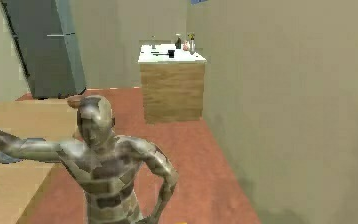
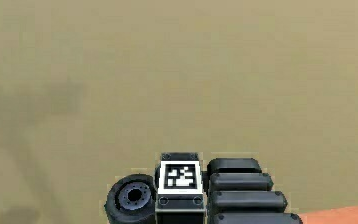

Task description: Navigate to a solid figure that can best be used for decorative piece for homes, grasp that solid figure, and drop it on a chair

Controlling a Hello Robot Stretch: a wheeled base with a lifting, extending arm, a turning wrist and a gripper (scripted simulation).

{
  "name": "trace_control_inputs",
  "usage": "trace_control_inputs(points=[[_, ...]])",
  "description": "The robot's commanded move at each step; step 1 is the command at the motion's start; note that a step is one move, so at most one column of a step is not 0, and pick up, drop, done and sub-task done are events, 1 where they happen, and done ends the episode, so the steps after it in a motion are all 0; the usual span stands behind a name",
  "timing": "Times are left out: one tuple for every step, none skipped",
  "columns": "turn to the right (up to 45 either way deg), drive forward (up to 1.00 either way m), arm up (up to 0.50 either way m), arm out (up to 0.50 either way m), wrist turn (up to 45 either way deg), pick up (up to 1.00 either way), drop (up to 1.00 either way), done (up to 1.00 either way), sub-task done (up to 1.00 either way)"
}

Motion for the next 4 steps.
trace_control_inputs(points=[[3.0,0.00,0.00,0.00,0.0,0.00,0.00,0.00,0.00],[-45.0,0.00,0.00,0.00,0.0,0.00,0.00,0.00,0.00],[-3.0,0.00,0.00,0.00,0.0,0.00,0.00,0.00,0.00],[45.0,0.00,0.00,0.00,0.0,0.00,0.00,0.00,0.00]])
